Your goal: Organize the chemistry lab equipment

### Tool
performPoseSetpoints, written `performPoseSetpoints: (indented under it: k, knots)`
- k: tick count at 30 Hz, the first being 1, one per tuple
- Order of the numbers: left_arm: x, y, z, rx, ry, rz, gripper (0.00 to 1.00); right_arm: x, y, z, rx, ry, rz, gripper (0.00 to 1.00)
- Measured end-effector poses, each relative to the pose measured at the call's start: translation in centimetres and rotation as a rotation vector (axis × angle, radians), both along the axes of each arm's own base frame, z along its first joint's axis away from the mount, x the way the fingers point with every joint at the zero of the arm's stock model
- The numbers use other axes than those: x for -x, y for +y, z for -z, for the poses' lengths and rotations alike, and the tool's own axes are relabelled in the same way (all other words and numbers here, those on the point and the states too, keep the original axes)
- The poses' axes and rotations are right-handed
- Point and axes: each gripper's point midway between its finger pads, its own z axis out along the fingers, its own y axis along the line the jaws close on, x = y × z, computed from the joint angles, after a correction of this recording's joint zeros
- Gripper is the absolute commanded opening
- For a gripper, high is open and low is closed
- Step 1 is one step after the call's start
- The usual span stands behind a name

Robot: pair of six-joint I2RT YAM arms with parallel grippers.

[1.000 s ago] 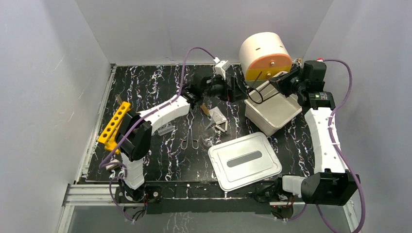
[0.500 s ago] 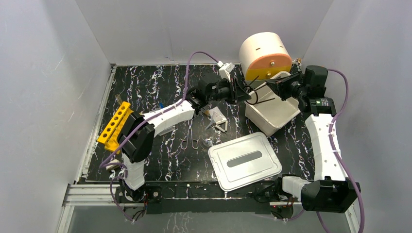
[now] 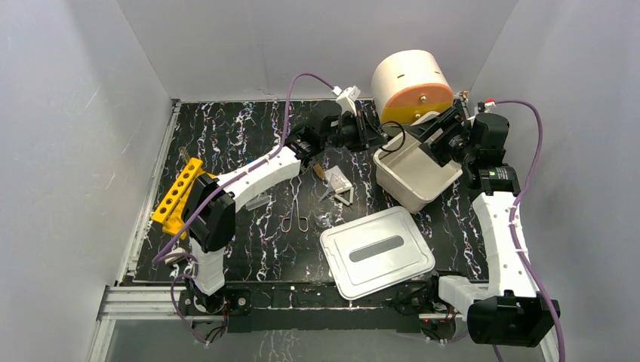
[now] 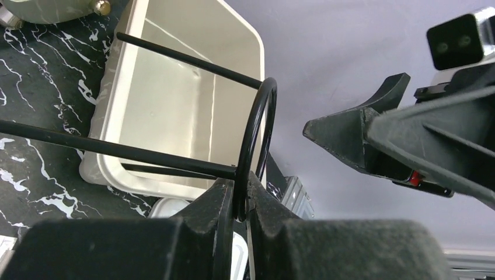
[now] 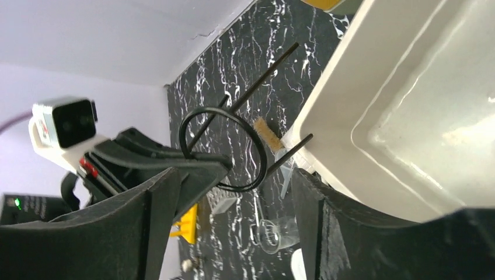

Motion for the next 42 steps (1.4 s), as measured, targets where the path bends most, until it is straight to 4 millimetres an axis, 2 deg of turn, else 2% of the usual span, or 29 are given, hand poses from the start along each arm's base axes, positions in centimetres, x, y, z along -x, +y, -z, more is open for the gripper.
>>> performPoseSetpoints:
  k: [4, 9, 14, 22, 25, 30, 31, 32, 34, 35, 36, 42]
  knots:
    - [-0.2, 0.0, -0.7, 0.005, 0.013, -0.006, 0.0, 0.5, 0.5, -0.6, 0.075, -0.071, -0.084, 0.79]
    - [-0.1, -0.1, -0.1, 0.002, 0.036, 0.0, 0.0, 0.4, 0.6, 0.2, 0.135, -0.084, -0.135, 0.76]
    - [0.1, -0.5, 0.4, 0.007, 0.048, 0.02, 0.0, -1.0, 0.4, 2.4, 0.179, -0.036, -0.163, 0.68]
    - [0.2, -0.8, 0.6, 0.015, 0.053, 0.04, 0.0, -3.3, 0.5, 5.7, 0.211, 0.041, -0.218, 0.6]
    - [0.2, -0.8, 0.7, 0.014, 0.054, 0.04, 0.0, -3.7, 1.0, 5.8, 0.207, 0.043, -0.249, 0.47]
    - [0.3, -1.0, 0.6, 0.016, 0.055, 0.054, 0.0, -3.4, 2.6, 5.7, 0.217, 0.019, -0.309, 0.05]
    - [0.1, -1.0, 0.5, 0.018, 0.054, 0.05, 0.0, -3.5, 2.6, 5.8, 0.227, 0.016, -0.31, 0.0]
    - [-0.2, -0.9, 0.2, 0.024, 0.048, 0.042, 0.05, -3.4, 2.7, 5.8, 0.231, 0.011, -0.322, 0.0]
    - [-0.9, -0.6, -0.1, 0.028, 0.046, 0.029, 0.21, -3.3, 2.7, 5.8, 0.232, 0.008, -0.32, 0.0]
    - [-1.0, -0.5, -0.2, 0.025, 0.042, 0.027, 0.33, -3.4, 2.8, 5.7, 0.234, 0.001, -0.315, 0.0]
    - [-1.1, -0.5, -0.4, 0.021, 0.034, 0.029, 0.41, -3.4, 2.8, 5.5, 0.232, -0.002, -0.304, 0.0]
    - [-0.3, -0.7, -0.4, -0.012, -0.002, 0.061, 0.71, -3.6, 1.3, 2.9, 0.273, -0.077, -0.197, 0.0]
